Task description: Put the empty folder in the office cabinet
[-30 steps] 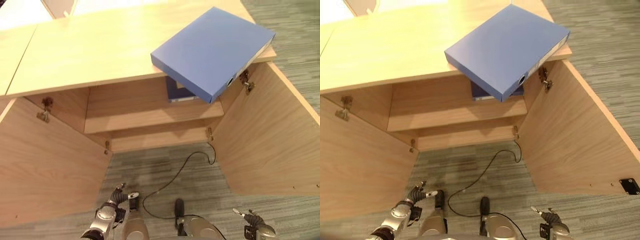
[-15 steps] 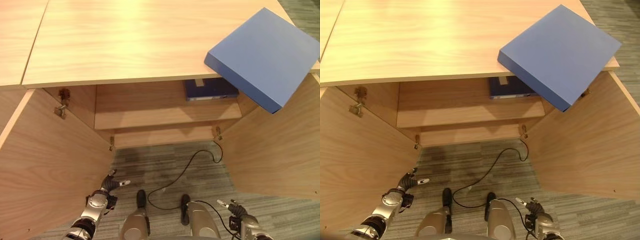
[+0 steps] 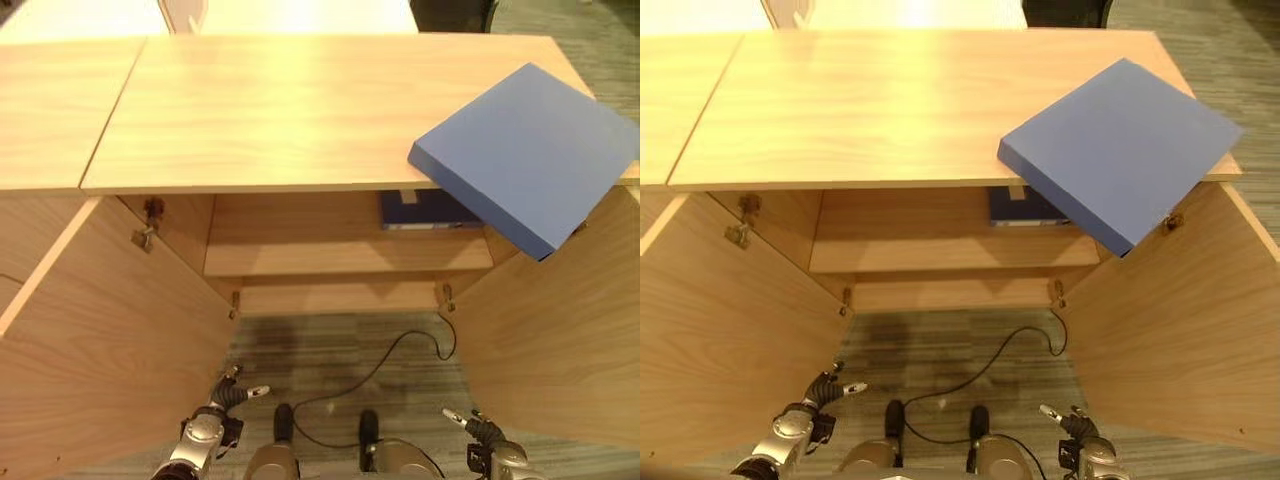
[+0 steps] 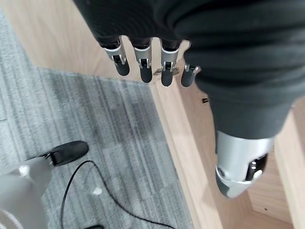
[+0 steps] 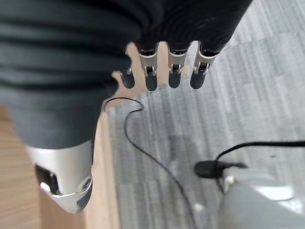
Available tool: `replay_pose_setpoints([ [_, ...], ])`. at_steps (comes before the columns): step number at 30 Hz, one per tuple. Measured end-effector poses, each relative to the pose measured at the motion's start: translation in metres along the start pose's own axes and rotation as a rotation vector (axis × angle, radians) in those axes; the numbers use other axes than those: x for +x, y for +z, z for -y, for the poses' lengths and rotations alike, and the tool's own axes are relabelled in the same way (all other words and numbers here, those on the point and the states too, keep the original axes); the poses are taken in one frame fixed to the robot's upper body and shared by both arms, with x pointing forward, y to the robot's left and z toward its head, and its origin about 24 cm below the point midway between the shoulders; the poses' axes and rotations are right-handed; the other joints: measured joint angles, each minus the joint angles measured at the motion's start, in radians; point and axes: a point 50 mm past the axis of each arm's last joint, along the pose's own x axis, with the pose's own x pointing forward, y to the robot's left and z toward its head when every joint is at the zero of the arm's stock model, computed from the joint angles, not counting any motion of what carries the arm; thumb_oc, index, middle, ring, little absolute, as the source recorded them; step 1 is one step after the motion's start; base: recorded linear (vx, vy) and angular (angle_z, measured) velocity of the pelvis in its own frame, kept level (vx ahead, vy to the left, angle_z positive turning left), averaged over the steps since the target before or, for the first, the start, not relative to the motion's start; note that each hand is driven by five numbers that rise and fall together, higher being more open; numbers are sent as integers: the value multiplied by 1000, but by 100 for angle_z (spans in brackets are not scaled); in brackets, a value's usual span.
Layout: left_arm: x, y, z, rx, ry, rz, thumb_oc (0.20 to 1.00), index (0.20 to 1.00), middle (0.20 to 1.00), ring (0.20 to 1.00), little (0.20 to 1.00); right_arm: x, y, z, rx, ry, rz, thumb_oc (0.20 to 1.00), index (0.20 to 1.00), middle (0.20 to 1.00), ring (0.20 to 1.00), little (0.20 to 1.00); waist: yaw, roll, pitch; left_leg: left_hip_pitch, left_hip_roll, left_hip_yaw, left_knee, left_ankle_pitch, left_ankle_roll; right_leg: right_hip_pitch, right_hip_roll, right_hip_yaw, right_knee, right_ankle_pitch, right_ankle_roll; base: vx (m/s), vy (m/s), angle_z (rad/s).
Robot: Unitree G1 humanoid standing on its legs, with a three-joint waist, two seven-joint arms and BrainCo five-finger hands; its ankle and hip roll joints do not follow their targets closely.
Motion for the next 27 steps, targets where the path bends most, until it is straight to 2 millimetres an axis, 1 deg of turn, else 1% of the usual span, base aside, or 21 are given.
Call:
replay_pose_setpoints([
  [2,-1,-2,0,0,-3,-6,1000,1000,1000,1000,1000,-1,-3,0,0,0,-7,1000,1000,1000,1000,1000,-3,3,-8,14,0,-1,-4,0,-1,26,1,1,-31,13,0,51,-26,-2],
  [4,-1,-3,0,0,-5,-8,1000,1000,1000,1000,1000,-1,-4,1,-1,0,-10,1000,1000,1000,1000,1000,-3,3,-12,14,0,-1,-5,-1,-1,28,2,1,-36,16,1,21,-12,0],
  [5,-2,-6,1,0,-10,-18,1000,1000,1000,1000,1000,-2,-9,2,-3,-1,-22,1000,1000,1000,1000,1000,-2,2,-22,17,1,-1,-5,-1,-2,44,3,-1,-60,25,5,44,-12,2],
  [8,-3,-11,1,1,-14,-35,1000,1000,1000,1000,1000,-4,-15,3,-6,-1,-37,1000,1000,1000,1000,1000,-1,1,-24,25,0,-2,-5,-1,-3,62,4,-2,-83,41,-2,51,0,1],
  [10,-4,-12,1,3,-16,-40,1000,1000,1000,1000,1000,-3,-12,2,-5,4,-21,1000,1000,1000,1000,1000,-1,1,-25,31,0,-1,-5,-2,-4,78,4,-2,-104,49,5,32,-2,-1],
  [12,-4,-12,1,3,-16,-37,1000,1000,1000,1000,1000,-3,-2,0,-4,14,30,1000,1000,1000,1000,1000,-4,1,-25,36,0,-1,-6,-2,-4,85,4,-1,-112,58,-1,0,0,0],
  [13,-6,-13,1,1,-16,-32,1000,1000,1000,1000,1000,-5,8,-1,-6,20,85,1000,1000,1000,1000,1000,-6,2,-25,36,-1,0,-6,-2,-4,85,3,0,-112,58,0,31,6,-2],
  [14,-11,-14,1,3,-17,-14,1000,1000,1000,1000,1000,-11,31,4,-34,19,220,1000,1000,1000,1000,1000,-17,2,-28,40,-1,1,-6,-2,-4,90,3,1,-115,60,1,42,11,-2],
  [15,-12,-12,2,4,-20,5,1000,1000,1000,1000,1000,-19,47,11,-48,4,316,1000,1000,1000,1000,1000,-16,8,-31,41,-3,1,-7,-4,-6,93,1,1,-121,61,2,54,13,-2],
  [16,-15,-13,2,-5,-19,16,1000,1000,1000,1000,1000,-27,58,19,-60,-15,396,1000,1000,1000,1000,1000,-16,13,-35,42,-4,2,-7,-4,-6,95,0,2,-125,63,2,0,0,0],
  [17,-18,-16,2,-4,-19,17,1000,1000,1000,1000,1000,-36,77,31,-104,-53,495,1000,1000,1000,1000,1000,-20,14,-39,46,-4,4,-7,-6,-8,102,-1,3,-131,65,2,0,0,0],
  [18,-19,-19,1,-5,-17,14,1000,1000,1000,1000,1000,-51,101,50,-187,-121,617,1000,1000,1000,1000,1000,-20,16,-46,49,-5,4,-7,-7,-8,106,-2,3,-133,66,3,0,0,0],
  [20,-22,-25,-1,6,-12,-3,1000,1000,1000,1000,1000,-75,134,76,-311,-235,768,1000,1000,1000,1000,1000,-23,20,-51,49,-5,4,-7,-8,-9,105,-2,3,-133,66,3,0,0,0],
  [21,-24,-29,-2,12,-8,-16,1000,1000,1000,1000,1000,-87,153,90,-344,-320,844,1000,1000,1000,1000,1000,-29,14,-56,49,-4,4,-7,-8,-9,106,0,3,-133,66,3,0,0,0],
  [22,-24,-30,-2,11,-10,-17,1000,1000,1000,1000,1000,-95,163,96,-357,-370,891,1000,1000,1000,1000,1000,-29,12,-57,49,-4,4,-7,-8,-9,106,1,3,-133,66,3,0,0,0],
  [24,-25,-31,0,9,-14,-20,1000,1000,1000,1000,1000,-105,173,98,-366,-427,960,1000,1000,1000,1000,1000,-33,10,-58,49,-3,5,-6,-7,-9,105,2,5,-133,66,3,0,0,0],
  [27,-25,-30,1,6,-17,-14,1000,1000,1000,1000,1000,-130,194,86,-450,-486,1121,1000,1000,1000,1000,1000,-46,11,-60,50,-4,12,-6,-8,-8,102,0,14,-134,65,9,24,-2,-8],
])
